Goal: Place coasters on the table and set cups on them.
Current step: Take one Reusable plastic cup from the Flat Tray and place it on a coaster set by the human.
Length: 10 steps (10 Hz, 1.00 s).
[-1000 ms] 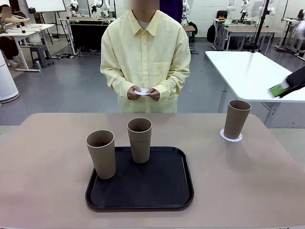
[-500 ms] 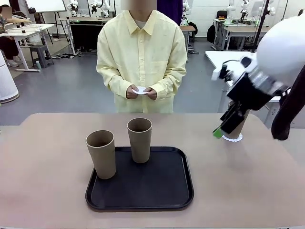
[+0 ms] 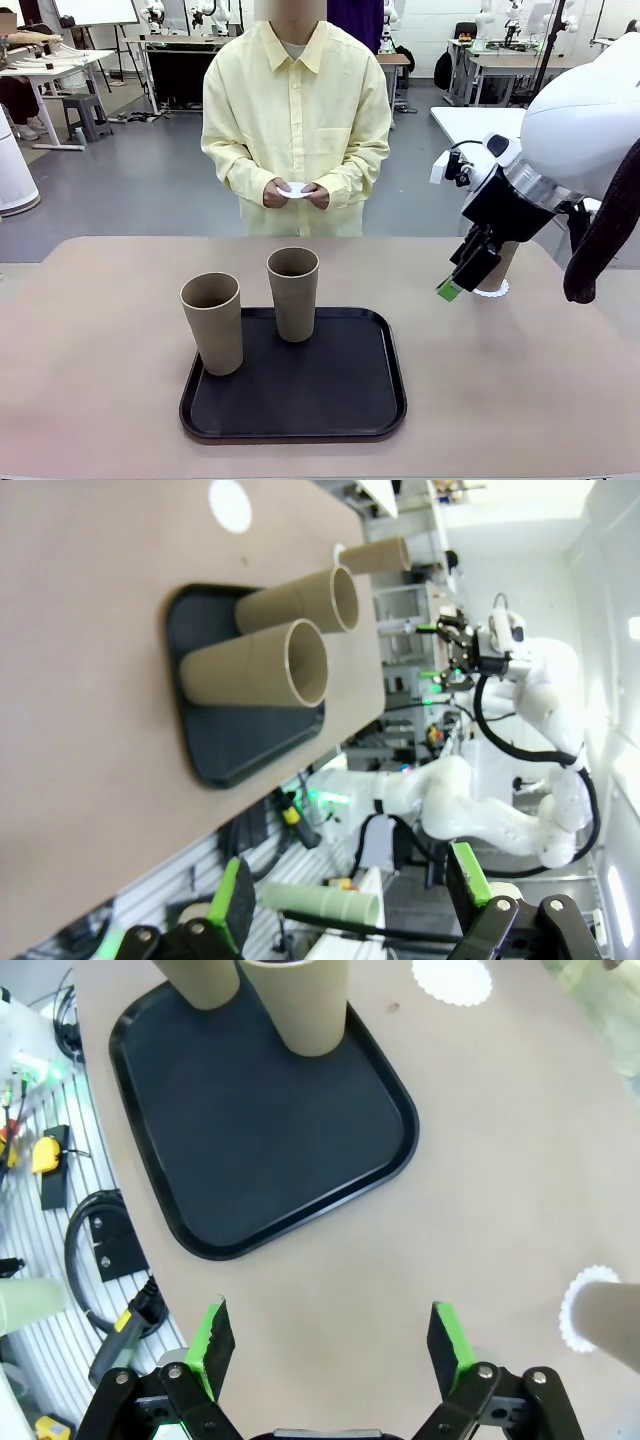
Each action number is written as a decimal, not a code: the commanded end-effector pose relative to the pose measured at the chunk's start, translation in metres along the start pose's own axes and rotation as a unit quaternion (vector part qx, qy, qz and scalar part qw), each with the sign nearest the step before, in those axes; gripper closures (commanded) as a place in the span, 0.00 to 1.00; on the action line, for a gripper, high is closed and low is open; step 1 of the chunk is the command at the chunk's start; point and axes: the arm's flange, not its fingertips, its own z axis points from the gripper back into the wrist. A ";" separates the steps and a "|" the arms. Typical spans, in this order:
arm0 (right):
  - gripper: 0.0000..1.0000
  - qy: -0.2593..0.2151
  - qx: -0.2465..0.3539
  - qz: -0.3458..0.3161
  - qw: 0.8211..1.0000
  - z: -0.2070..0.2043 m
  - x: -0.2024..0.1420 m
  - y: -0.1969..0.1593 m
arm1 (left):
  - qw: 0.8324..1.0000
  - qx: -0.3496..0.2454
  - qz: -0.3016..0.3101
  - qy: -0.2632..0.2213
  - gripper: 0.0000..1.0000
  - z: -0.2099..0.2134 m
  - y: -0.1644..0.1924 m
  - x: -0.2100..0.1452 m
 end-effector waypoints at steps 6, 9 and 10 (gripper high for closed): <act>0.00 -0.049 0.027 0.135 0.989 -0.024 0.025 -0.028 | 1.000 -0.005 -0.005 -0.001 0.00 0.001 0.000 -0.001; 0.00 -0.109 0.077 0.219 0.967 -0.083 0.071 -0.048 | 1.000 -0.005 -0.005 -0.001 0.00 0.001 0.000 -0.001; 0.00 -0.152 0.102 0.227 0.956 -0.095 0.077 -0.050 | 1.000 -0.005 -0.005 -0.001 0.00 0.001 0.000 -0.001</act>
